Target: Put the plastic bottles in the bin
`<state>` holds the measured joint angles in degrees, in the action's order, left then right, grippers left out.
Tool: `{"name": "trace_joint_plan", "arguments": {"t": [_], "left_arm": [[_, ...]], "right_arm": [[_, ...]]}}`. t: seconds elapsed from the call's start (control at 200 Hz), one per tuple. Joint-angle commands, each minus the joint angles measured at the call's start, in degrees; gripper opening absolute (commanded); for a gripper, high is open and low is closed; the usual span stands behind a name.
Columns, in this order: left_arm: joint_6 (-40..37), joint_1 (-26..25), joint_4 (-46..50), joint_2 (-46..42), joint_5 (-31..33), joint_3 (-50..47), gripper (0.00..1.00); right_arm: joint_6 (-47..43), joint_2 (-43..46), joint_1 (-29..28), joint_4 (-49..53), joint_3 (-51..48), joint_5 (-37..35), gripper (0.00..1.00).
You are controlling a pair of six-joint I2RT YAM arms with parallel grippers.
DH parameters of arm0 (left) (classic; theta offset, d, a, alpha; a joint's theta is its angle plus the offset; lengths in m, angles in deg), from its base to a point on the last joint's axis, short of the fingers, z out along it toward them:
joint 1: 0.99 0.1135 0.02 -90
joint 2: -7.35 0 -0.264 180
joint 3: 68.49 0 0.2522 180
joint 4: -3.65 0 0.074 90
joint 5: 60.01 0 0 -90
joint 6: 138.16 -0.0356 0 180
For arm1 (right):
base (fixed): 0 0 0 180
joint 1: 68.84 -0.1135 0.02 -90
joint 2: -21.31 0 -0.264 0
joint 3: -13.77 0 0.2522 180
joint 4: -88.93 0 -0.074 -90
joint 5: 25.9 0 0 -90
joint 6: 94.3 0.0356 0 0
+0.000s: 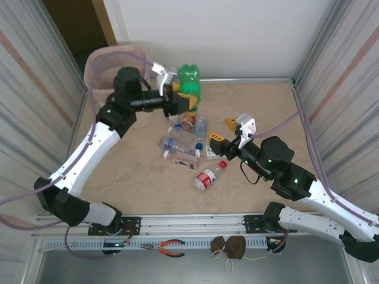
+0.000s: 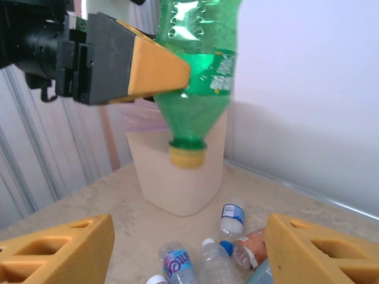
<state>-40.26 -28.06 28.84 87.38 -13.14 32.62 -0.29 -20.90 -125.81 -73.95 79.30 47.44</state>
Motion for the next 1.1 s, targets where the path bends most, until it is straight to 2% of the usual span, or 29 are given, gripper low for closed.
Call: {"name": "trace_joint_plan", "arguments": {"t": [0.0, 0.085, 0.24, 0.421, 0.787, 1.097], "left_arm": [[-5.35, 5.95, 12.37, -2.09, 7.12, 7.07, 0.54], [-7.29, 11.6, 19.01, -0.31, 10.26, 11.85, 0.54], [-9.96, 21.76, 25.58, 4.59, 11.44, 19.49, 0.54], [-12.81, 28.66, 32.11, 12.53, 16.06, 28.39, 0.54], [-18.07, 34.11, 40.18, 28.26, 25.42, 41.31, 0.54], [-20.14, 34.89, 47.81, 37.76, 31.13, 46.37, 0.55]], "right_arm": [[0.43, 1.07, 0.45, 1.25, 0.83, -2.05, 0.68], [0.43, 1.02, 0.72, 1.56, 1.05, -1.73, 0.69], [0.46, 0.34, 1.42, 1.74, 1.57, -0.96, 0.69], [0.54, -1.0, 2.08, 2.05, 2.54, 0.22, 0.7], [0.62, -2.69, 3.78, 3.06, 3.75, 2.59, 0.7], [1.07, -2.88, 6.19, 3.32, 3.25, 4.56, 0.71]]}}
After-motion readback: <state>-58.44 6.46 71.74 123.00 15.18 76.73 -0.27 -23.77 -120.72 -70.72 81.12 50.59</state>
